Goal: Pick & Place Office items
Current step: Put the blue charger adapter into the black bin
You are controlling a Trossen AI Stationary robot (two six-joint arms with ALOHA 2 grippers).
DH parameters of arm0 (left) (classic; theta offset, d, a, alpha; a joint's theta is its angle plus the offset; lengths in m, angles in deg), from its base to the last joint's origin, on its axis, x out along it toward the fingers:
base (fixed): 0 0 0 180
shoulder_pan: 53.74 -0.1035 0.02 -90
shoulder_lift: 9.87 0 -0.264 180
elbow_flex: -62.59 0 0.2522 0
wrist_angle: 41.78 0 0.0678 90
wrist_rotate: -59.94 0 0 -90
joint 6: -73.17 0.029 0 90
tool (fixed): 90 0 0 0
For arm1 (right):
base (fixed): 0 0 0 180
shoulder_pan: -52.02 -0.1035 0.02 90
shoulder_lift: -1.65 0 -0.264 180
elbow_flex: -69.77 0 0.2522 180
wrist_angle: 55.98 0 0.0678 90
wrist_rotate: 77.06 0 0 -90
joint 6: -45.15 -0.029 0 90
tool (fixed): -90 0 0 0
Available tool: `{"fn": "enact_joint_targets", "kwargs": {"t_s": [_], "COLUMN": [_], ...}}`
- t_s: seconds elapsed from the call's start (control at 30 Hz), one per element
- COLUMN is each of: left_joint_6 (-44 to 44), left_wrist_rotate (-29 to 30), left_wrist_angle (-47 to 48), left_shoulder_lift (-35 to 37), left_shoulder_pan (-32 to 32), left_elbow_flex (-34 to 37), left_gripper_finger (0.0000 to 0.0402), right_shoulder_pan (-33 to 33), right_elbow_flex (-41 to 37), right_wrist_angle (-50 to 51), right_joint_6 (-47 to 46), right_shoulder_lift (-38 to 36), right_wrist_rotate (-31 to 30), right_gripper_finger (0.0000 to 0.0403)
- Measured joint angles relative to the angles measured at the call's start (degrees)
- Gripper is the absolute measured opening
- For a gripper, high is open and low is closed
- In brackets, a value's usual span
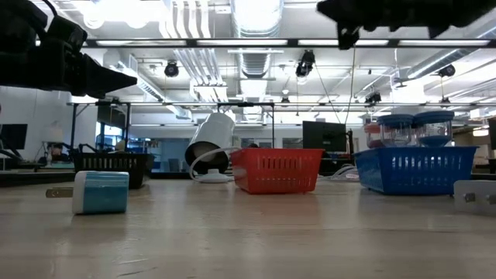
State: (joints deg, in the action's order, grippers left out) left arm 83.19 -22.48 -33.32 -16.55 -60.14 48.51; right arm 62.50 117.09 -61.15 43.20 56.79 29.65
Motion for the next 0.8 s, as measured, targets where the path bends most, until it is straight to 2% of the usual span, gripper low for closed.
{"fn": "enact_joint_targets", "kwargs": {"t_s": [0.13,0.5,0.63,0.8], "left_joint_6": [0.0,0.02,-0.21,-0.59], "left_wrist_rotate": [-0.01,0.0,-0.01,0.0], "left_wrist_angle": [0.41,1.07,1.14,2.04], "left_shoulder_lift": [-0.02,-0.02,-0.02,-0.02], "left_shoulder_pan": [-0.01,0.0,-0.01,-0.01], "left_elbow_flex": [0.02,0.02,0.01,0.02], "left_gripper_finger": [0.0,0.0,0.0,0.0], "right_shoulder_pan": [-0.09,-0.09,-0.07,-0.07], "right_elbow_flex": [-5.12,-14.52,-19.9,-24.07], "right_wrist_angle": [-3.88,-6.65,-12.45,-14.81], "right_joint_6": [-0.05,-0.68,-1.25,-1.14], "right_shoulder_lift": [-5.9,-19.0,-22.51,-26.59], "right_wrist_rotate": [1.12,1.1,-1.5,-2.41], "right_gripper_finger": [0.0011,0.0011,0.0011,0.0011]}}
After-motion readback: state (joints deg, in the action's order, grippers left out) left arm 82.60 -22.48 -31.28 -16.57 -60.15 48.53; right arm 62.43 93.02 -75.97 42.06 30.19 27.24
